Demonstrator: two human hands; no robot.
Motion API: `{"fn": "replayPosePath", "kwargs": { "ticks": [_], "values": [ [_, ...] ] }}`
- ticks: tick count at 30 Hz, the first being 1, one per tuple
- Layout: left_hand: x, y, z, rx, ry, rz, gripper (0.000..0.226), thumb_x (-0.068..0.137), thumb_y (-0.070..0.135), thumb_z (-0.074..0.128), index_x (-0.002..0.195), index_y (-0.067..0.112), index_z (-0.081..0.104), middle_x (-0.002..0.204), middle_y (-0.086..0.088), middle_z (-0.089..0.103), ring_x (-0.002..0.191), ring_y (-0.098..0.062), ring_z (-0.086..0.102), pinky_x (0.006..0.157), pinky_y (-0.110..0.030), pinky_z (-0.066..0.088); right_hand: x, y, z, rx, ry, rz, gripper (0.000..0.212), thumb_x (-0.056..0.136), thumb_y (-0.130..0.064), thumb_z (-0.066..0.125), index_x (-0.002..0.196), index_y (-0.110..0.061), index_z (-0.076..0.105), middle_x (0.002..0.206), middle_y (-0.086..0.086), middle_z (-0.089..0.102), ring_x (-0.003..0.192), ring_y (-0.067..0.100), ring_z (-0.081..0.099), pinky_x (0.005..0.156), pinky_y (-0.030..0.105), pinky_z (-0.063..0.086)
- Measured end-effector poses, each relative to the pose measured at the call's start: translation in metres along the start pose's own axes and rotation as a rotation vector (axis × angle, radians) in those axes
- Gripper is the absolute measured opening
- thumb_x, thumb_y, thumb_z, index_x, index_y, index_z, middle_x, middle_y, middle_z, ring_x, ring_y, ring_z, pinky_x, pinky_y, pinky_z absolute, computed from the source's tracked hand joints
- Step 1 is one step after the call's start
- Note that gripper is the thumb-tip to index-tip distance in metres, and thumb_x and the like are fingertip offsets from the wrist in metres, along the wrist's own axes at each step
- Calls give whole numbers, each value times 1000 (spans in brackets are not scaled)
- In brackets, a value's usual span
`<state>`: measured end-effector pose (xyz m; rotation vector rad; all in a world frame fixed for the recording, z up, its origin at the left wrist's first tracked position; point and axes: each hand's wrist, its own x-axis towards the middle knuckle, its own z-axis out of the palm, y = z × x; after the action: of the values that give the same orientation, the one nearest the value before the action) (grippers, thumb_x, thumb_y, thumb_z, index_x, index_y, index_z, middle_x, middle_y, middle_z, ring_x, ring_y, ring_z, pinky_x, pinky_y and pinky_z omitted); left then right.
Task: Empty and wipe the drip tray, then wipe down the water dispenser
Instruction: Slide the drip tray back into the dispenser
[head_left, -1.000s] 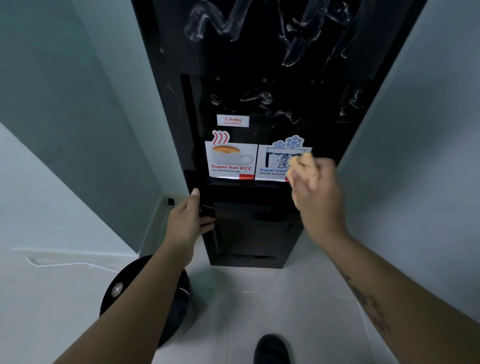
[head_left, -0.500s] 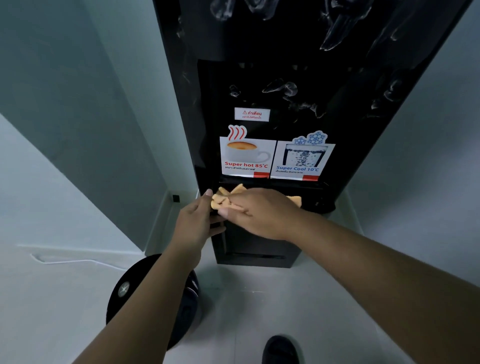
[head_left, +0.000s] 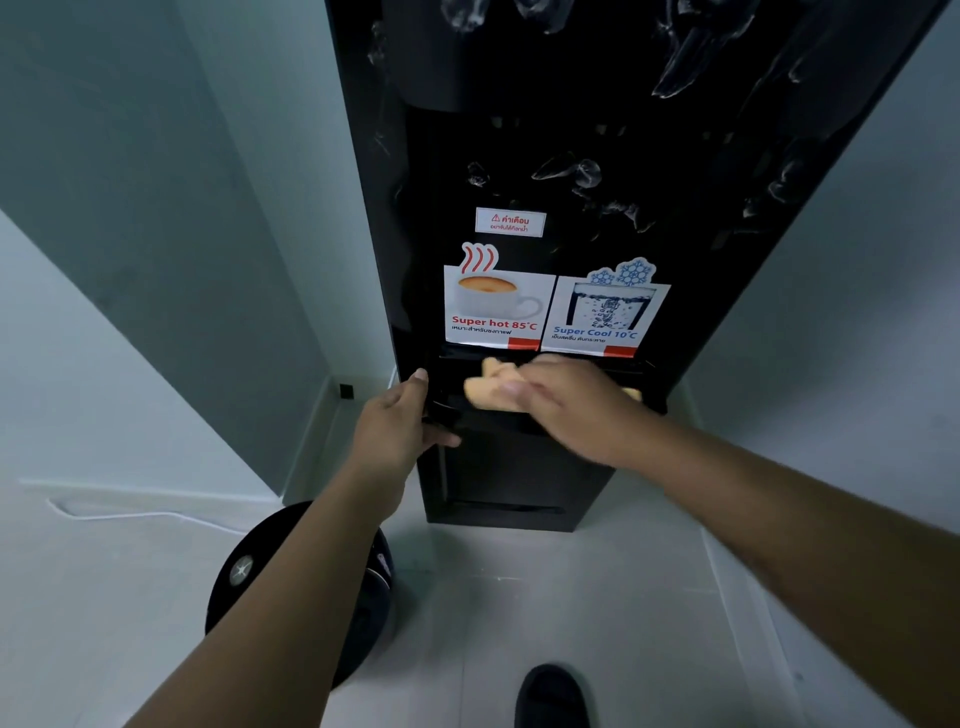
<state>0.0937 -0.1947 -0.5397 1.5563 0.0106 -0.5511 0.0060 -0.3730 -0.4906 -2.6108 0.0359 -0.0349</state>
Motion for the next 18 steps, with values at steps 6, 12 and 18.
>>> {"fn": "replayPosePath", "kwargs": {
  "ticks": [6, 12, 18],
  "values": [
    [10, -4, -12, 126, -36, 35, 39, 101, 45, 48, 103, 14, 72, 92, -8, 72, 71, -24, 73, 91, -42, 56, 2, 2, 15, -25, -52, -48, 33, 101, -44, 39, 70, -36, 47, 81, -10, 48, 77, 9, 46, 64, 31, 39],
    [8, 7, -8, 238, -32, -41, 37, 103, 46, 44, 112, 17, 66, 89, 1, 71, 75, -24, 74, 82, -37, 57, -20, 26, -17, 27, -81, 4, 16, 97, -24, 56, 89, -11, 60, 87, 0, 50, 79, 19, 51, 71, 36, 40],
    [-38, 59, -1, 623, 276, 329, 26, 98, 36, 56, 76, 22, 58, 67, 9, 57, 59, -3, 51, 49, -18, 33, -52, -11, -80, 251, 195, 93, 6, 96, -25, 58, 93, -24, 54, 91, -8, 63, 82, 9, 59, 69, 28, 44]
  ]
}}
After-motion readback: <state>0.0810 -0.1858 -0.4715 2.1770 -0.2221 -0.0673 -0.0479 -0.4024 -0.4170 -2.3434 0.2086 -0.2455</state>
